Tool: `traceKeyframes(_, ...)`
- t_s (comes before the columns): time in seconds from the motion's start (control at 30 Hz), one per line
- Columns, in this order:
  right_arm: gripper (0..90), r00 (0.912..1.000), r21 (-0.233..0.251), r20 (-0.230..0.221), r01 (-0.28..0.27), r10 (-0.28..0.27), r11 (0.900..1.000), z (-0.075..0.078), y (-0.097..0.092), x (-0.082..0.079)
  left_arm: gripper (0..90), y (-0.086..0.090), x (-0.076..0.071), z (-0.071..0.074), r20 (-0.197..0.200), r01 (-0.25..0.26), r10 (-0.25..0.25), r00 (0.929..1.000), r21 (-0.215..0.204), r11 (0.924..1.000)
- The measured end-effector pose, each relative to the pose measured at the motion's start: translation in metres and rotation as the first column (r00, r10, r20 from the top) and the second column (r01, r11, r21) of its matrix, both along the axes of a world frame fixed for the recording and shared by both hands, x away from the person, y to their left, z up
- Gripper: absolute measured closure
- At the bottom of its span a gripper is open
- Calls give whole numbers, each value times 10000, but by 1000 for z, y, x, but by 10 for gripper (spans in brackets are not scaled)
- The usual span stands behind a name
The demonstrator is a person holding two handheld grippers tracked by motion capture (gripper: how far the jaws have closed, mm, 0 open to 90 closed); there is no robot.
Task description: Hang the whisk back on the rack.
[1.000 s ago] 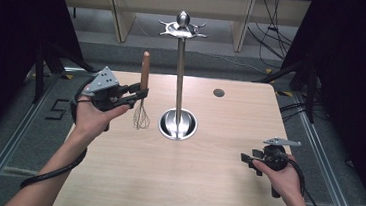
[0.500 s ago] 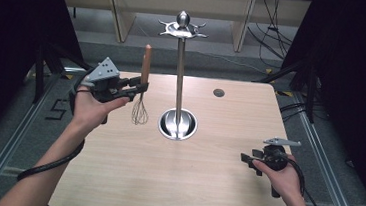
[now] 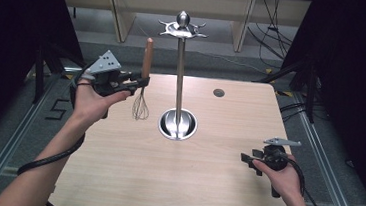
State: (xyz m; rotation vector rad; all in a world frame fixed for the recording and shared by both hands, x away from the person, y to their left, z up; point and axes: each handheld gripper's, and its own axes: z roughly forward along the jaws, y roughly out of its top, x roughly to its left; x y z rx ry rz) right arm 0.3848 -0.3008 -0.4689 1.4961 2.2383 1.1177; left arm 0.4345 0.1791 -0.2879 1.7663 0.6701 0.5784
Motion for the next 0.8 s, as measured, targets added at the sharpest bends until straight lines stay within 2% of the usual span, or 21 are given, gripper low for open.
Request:
traceKeyframes(0.53, 440, 10000, -9, 63, -2, 2, 10000, 0, 0, 0, 694, 1, 6, 11, -109, 24, -23, 9999, 62, 10000)
traceKeyframes(0.73, 440, 10000, -4, 47, 10, -10, 10000, 0, 0, 0, 694, 1, 12, 12, -218, 30, -27, 9998, 143, 9999)
traceKeyframes(0.8, 440, 10000, -2, 57, 3, -3, 10000, 0, 0, 0, 694, 0, 13, 12, -367, 47, -44, 9993, 100, 9999)
